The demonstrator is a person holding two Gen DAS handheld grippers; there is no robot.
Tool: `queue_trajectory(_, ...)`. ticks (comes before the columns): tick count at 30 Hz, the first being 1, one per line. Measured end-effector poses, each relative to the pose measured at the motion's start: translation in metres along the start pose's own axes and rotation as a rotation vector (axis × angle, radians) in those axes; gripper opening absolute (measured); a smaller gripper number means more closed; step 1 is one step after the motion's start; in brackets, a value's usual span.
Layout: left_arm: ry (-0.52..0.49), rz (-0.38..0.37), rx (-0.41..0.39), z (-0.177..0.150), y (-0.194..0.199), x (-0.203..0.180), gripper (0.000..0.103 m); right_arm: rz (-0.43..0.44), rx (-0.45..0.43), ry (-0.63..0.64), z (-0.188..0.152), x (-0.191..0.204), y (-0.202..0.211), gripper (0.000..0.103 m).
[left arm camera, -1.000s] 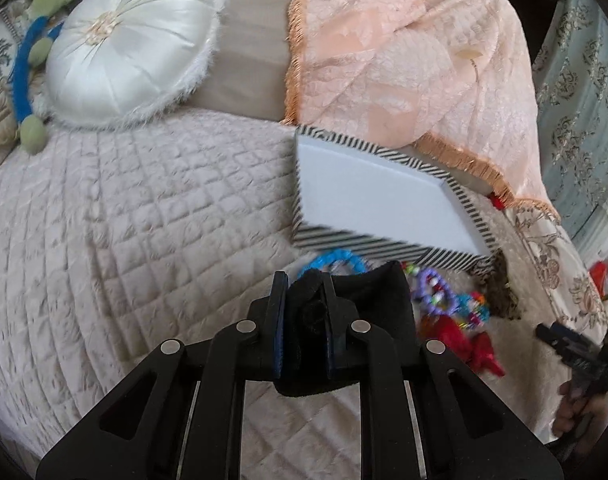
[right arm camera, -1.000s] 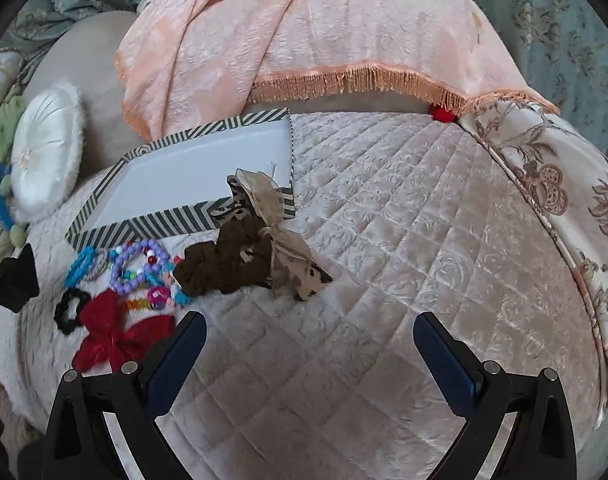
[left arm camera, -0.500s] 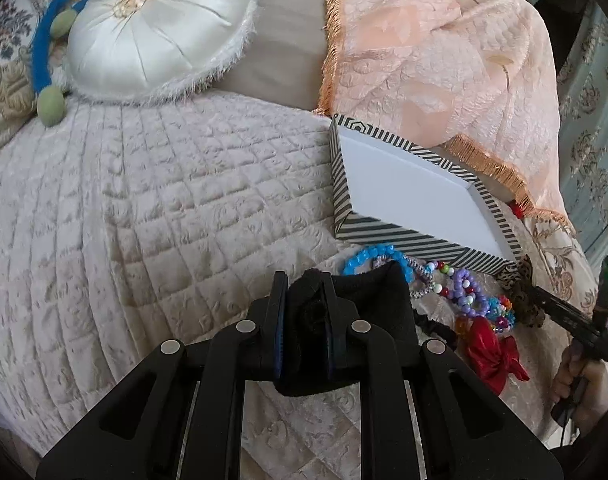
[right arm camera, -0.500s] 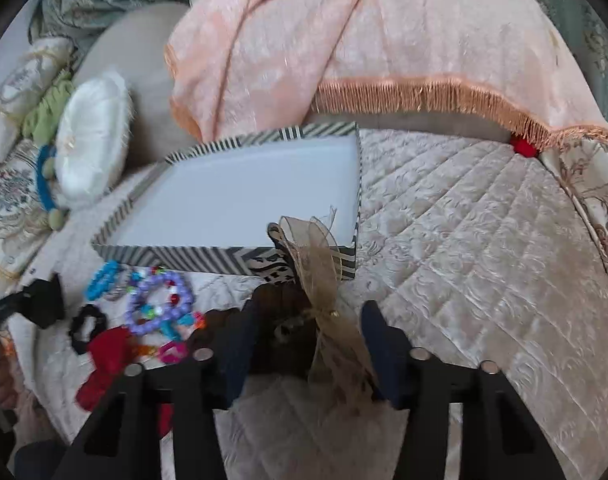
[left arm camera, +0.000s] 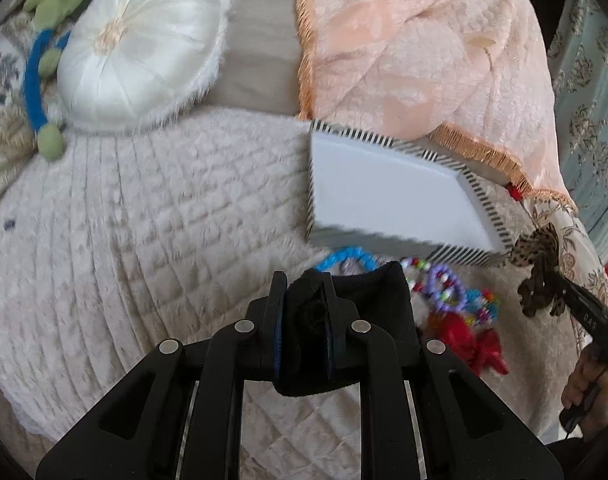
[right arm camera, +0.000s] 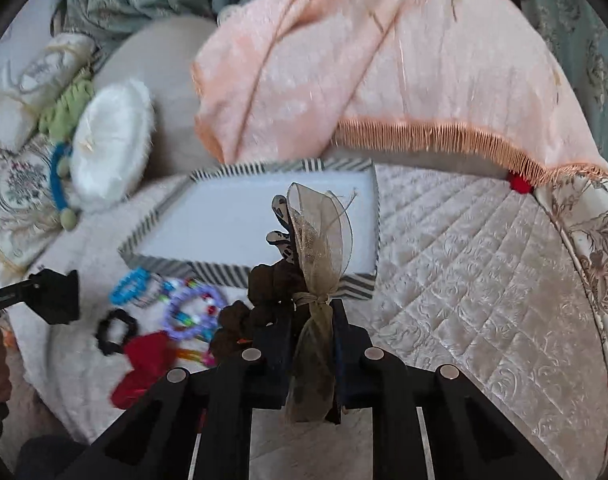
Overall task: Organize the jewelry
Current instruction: 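Grasp the brown leopard-bow scrunchie with the right tool while the left tool lifts the black scrunchie, then lower both scrunchies into the white box and open both tools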
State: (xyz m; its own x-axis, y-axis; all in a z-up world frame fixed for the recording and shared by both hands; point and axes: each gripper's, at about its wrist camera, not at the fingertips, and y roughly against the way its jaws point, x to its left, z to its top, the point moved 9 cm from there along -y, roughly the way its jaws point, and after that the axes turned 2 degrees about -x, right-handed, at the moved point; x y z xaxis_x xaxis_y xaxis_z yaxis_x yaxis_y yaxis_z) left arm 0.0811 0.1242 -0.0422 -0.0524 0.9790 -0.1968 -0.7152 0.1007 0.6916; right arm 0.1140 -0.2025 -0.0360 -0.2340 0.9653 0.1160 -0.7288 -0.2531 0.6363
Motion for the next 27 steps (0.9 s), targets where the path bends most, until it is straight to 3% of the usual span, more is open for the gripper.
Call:
queue_trajectory(8,-0.019,0.0,-0.04,0.054,-0.004,-0.022,0.014,0.008,-0.008,-0.032,0.022,0.009,0.001,0.016)
queue_trajectory(17,0.026,-0.014,-0.05,0.097,-0.07,-0.059,0.014,-0.027,0.021,-0.132,0.068,-0.015,-0.052,0.016)
queue_trajectory(21,0.013,0.003,-0.034,0.097,-0.11,-0.064,0.014,-0.026,0.042,-0.124,0.067,-0.017,-0.085,0.016)
queue_trajectory(24,0.005,0.007,0.031,0.084,-0.144,-0.06,0.014,-0.019,0.077,-0.164,0.063,-0.021,-0.111,0.016)
queue_trajectory(27,-0.035,0.035,0.076,0.073,-0.166,-0.059,0.026,-0.045,0.138,-0.175,0.052,-0.026,-0.134,0.016)
